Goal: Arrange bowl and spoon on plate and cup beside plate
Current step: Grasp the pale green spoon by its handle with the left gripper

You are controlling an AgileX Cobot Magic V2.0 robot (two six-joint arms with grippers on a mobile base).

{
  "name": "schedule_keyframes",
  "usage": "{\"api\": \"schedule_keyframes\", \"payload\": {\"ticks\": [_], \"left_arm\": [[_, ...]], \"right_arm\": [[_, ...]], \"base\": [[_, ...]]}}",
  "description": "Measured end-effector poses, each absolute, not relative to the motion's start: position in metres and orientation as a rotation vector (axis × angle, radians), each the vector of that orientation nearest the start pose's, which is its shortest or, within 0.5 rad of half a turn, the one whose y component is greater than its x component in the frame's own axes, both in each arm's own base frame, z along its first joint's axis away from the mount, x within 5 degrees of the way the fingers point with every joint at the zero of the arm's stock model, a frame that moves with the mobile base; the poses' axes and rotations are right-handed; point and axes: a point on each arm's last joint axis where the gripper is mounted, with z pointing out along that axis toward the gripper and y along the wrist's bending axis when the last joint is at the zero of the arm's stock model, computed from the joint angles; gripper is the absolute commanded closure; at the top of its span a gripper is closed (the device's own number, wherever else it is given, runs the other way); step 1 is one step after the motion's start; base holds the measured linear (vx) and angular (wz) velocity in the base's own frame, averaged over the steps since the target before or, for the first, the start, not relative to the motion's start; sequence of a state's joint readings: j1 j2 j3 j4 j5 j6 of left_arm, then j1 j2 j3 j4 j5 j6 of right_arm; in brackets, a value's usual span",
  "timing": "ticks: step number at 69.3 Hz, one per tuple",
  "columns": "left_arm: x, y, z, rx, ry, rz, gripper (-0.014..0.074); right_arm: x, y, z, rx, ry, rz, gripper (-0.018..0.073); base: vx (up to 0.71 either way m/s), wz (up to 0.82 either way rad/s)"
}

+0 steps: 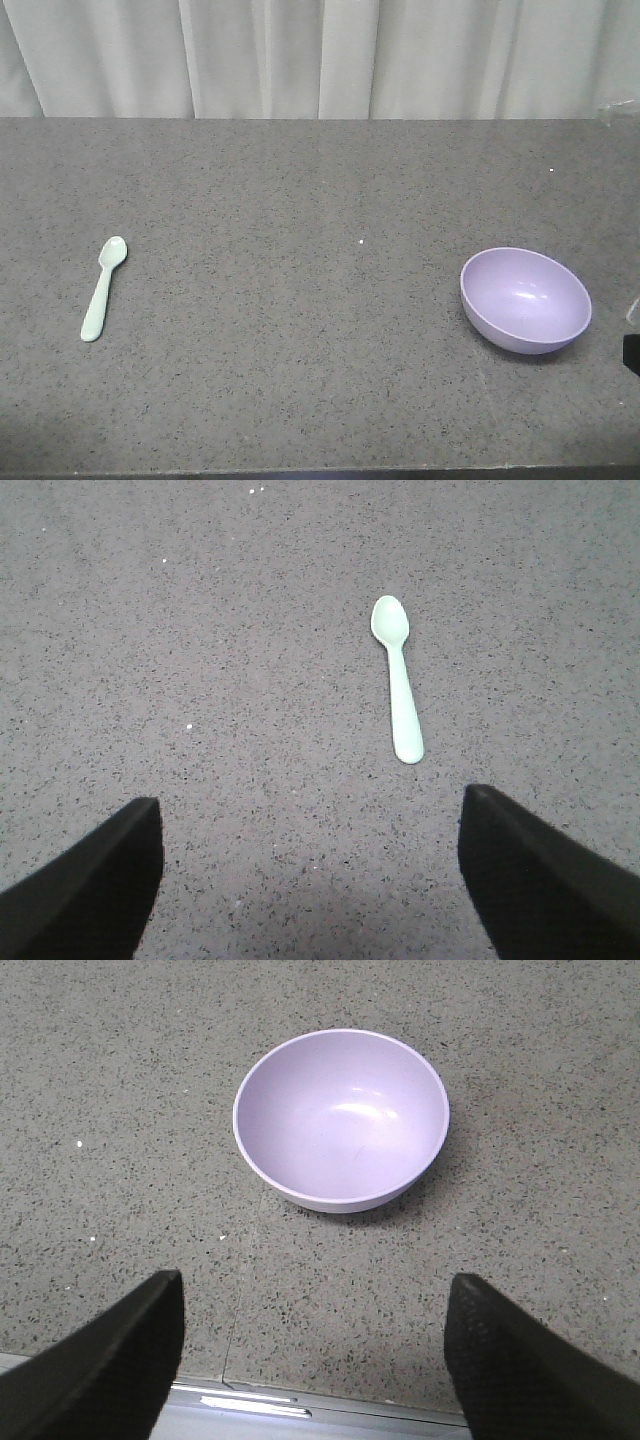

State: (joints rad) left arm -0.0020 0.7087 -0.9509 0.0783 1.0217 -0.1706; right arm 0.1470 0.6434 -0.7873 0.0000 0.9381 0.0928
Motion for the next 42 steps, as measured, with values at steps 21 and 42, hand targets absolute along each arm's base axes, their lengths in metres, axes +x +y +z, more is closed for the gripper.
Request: {"api": "schedule_keyframes", "payload": {"ticks": [21,42], "left_arm": [[0.139,0.003,0.384,-0.125,2.337,-0.012,0.0059],[0.226,-0.005,0.352,-0.079,2.549,-0.089,0.0074]], "right_arm": [[0.105,0.016,0.344,-0.062,2.270,0.127,0.0025],[0.105,0.016,0.344,-0.061,2.264,0.127,0.0025]], "base": [[0.00,0.00],[0.00,0.00]]}}
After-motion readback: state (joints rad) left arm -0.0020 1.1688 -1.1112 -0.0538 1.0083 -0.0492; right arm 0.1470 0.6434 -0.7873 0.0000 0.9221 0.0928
